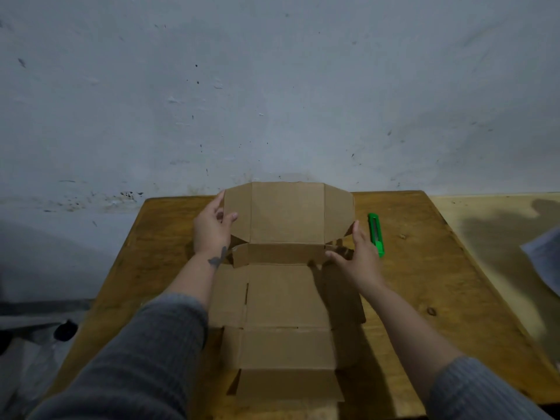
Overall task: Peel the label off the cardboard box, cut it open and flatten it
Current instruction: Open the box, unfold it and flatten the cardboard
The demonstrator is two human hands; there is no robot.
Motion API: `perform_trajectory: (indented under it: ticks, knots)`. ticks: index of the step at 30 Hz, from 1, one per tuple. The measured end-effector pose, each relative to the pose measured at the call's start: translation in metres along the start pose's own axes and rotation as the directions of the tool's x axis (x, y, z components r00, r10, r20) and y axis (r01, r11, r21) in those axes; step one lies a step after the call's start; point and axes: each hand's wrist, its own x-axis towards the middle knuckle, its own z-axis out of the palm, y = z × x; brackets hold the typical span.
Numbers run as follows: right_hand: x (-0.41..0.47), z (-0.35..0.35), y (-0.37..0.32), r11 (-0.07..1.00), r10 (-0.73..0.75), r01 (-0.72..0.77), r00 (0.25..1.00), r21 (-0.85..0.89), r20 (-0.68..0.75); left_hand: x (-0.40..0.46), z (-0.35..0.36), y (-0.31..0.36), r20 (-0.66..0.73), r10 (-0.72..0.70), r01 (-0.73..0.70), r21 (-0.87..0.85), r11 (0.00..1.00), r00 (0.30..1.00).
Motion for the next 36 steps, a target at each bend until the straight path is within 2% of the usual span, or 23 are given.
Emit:
perform_trajectory:
  ticks: [4, 7, 9, 12, 16, 25, 30, 32, 34, 36]
  knots:
    - [-0.046, -0.001, -0.001, 0.931, -0.061, 0.047, 0.998, -0.361, -0.029, -0.011, -0.008, 0.003, 0.02, 0.047, -0.048, 0.057, 0.997, 0.999]
    - [-0.088, 0.003, -0.002, 0.813, -0.15, 0.169, 0.985, -0.557, 0.081, -0.02, -0.01, 0.006, 0.014, 0.065, -0.066, 0.101, 0.993, 0.998]
    - [-0.114, 0.009, 0.0, 0.76, -0.172, 0.253, 0.967, -0.599, 0.19, -0.025, -0.011, 0.005, 0.016, 0.07, -0.071, 0.102, 0.992, 0.997]
    - [-0.144, 0.021, 0.011, 0.712, -0.117, 0.325, 0.929, -0.622, 0.352, -0.034, -0.012, 0.002, 0.005, 0.076, -0.076, 0.108, 0.991, 0.997]
    - [-0.149, 0.034, 0.026, 0.698, -0.033, 0.318, 0.909, -0.642, 0.415, -0.039, -0.014, -0.003, -0.016, 0.108, -0.106, 0.124, 0.987, 0.994]
    - [-0.083, 0.042, 0.03, 0.744, -0.088, 0.321, 0.916, -0.585, 0.391, -0.016, -0.004, -0.01, -0.028, 0.102, -0.099, 0.093, 0.991, 0.994]
    - [-0.035, 0.036, 0.034, 0.769, -0.127, 0.342, 0.91, -0.54, 0.396, -0.001, 0.001, -0.018, 0.039, 0.134, -0.136, 0.064, 0.989, 0.99]
    - [-0.026, 0.033, 0.036, 0.833, -0.153, 0.326, 0.912, -0.448, 0.379, 0.0, 0.003, -0.021, 0.04, 0.134, -0.136, 0.052, 0.989, 0.99]
    - [-0.021, 0.028, 0.035, 0.951, -0.166, 0.212, 0.964, -0.223, 0.21, 0.002, 0.004, -0.022, 0.033, 0.135, -0.137, 0.046, 0.99, 0.99]
    - [-0.014, 0.021, 0.026, 0.993, -0.118, 0.117, 0.99, -0.014, -0.076, 0.002, 0.005, -0.021, 0.028, 0.144, -0.146, 0.057, 0.988, 0.989]
